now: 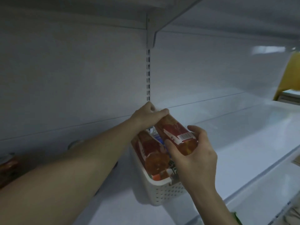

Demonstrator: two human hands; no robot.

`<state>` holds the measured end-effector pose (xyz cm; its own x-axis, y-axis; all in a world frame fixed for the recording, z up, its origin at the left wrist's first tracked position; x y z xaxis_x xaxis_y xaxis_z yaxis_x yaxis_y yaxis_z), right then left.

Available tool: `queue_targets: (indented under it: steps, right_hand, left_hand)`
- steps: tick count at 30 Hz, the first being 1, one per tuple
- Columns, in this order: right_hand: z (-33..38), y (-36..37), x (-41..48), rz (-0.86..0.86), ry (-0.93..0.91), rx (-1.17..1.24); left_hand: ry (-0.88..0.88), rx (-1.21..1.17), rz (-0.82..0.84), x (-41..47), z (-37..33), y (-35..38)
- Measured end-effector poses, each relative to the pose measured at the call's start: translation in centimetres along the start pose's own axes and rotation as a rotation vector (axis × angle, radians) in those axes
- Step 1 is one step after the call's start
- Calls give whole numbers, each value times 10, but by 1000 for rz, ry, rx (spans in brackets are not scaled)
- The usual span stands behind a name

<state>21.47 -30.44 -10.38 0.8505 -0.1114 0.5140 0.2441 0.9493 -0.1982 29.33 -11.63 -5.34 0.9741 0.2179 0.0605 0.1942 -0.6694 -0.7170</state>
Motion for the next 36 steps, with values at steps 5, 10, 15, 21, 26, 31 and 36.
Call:
queue_targets:
  steps: [5, 10, 15, 21, 26, 31, 36]
  right_hand:
    - [0, 10, 1, 191, -1, -326]
    - [-7, -2, -22, 83, 51, -303]
    - [-27, -13, -53, 53, 574, 333]
    - [-52, -44, -44, -53, 689, 389]
    - [-80, -92, 2, 155, 668, 224]
    - [-86, -110, 15, 320, 592, -14]
    - [-67, -112, 11, 333, 680, 91]
  left_hand:
    - [-93, 205, 127, 7, 36, 14]
    - [-78, 219, 125, 7, 40, 19]
    - [-119, 220, 177, 8, 36, 20]
    - [-274, 223, 359, -14, 23, 33]
    - [-345, 447, 476, -61, 1, 44]
    - [-422, 509, 486, -98, -3, 47]
    - [-396, 499, 472, -136, -3, 42]
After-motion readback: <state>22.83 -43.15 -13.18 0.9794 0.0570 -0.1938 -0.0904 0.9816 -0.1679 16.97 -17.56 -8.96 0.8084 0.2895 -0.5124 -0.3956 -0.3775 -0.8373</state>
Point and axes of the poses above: each hand's wrist, its own x-axis towards the middle knuckle, its own y-axis out of the palm, z = x × y, the point moved 6 cm from there along x, towards the middle knuckle, and after that the axes turned 5 degrees about x, right-handed, at the moved point
